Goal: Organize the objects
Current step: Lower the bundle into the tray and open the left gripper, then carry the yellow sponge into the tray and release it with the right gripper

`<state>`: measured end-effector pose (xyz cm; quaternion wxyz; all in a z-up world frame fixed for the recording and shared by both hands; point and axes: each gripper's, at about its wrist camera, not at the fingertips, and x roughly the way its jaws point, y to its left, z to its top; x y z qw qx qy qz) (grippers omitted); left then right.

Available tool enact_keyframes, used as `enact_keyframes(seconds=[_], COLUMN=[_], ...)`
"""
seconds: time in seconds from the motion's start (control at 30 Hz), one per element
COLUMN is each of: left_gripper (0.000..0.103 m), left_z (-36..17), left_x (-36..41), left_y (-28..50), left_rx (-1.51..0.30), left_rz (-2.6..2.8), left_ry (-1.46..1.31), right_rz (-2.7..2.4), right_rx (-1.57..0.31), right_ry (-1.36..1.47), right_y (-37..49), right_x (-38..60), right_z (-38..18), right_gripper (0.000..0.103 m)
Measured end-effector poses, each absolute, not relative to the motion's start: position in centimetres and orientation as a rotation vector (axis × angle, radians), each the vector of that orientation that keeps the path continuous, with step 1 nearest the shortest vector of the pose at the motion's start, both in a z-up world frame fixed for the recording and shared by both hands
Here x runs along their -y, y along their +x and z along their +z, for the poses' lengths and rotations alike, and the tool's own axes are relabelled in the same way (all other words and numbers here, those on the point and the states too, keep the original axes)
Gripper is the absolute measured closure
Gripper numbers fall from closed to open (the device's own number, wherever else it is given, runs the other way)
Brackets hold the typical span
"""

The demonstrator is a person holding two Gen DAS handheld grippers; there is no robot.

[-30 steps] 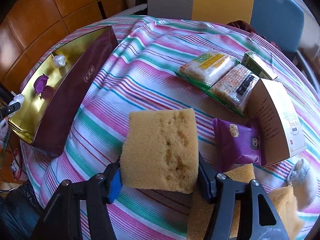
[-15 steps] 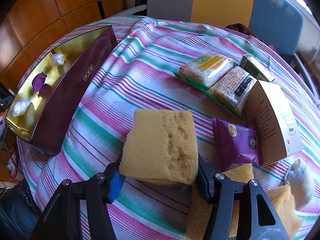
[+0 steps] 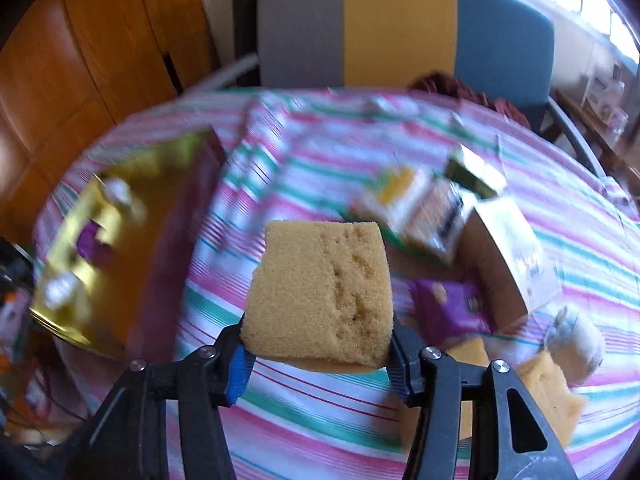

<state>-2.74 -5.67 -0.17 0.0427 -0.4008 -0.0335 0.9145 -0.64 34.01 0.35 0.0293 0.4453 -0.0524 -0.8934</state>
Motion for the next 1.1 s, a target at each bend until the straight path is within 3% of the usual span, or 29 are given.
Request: enact_keyframes(seconds=[0.2, 0.43, 0.67, 0.87, 0.93, 0.97, 1.0, 1.03, 1.07, 1.1], left_gripper=[0.058, 0.058, 0.058, 0.058, 0.058, 0.058, 0.058, 0.058, 0.058, 0.058], left_z=[0.3, 0.0, -1.5, -2.7, -2.9, -2.9, -2.9, -2.9, -3.0, -2.9], left_x=[7.1, 9.3, 10.7, 11.3, 11.4, 11.5, 11.5, 11.5, 11.6, 11.6], left_y=[-2.5, -2.4, -2.6, -3.0, -3.0, -3.0, -3.0, -3.0, -3.0, -3.0], left_rx=[0.147, 0.223, 0.281, 0.311, 0.317, 0.321, 0.325, 0.328, 0.33, 0.33], left_rz=[2.818, 2.837, 2.822, 2.81, 2.806, 2.806, 2.808, 2.81, 2.816, 2.819], left_ry=[-1.206, -1.206, -1.246, -1.282, -1.287, -1.286, -1.286, -1.284, -1.283, -1.282], right_rz=[-2.506, -2.156, -2.091, -2.222, -2.241, -2.24, -2.24, -2.241, -2.244, -2.251], right_rx=[0.016, -0.268, -0.35, -0.215, -0.126, -0.077, -0.043, -0.024, -0.007, 0.011], right_ry=[1.26, 1.45, 1.612, 1.592, 1.584, 1.577, 1.571, 1.565, 1.551, 1.533], right_y=[-2.7, -7.0, -11.6, -14.4, -14.8, -14.8, -14.6, -14.4, -14.1, -13.7], right_x=[-24.0, -11.6, -5.9, -4.7, -4.9, -5.1, -5.3, -5.4, -5.7, -6.0], right_z=[3.5, -0.9, -6.0, -6.6, -6.5, -6.5, -6.4, -6.3, -6.0, -5.6], right_gripper=[0.046, 0.046, 0.047, 0.046, 0.043, 0.037, 0.029, 0.009, 0.0, 0.0])
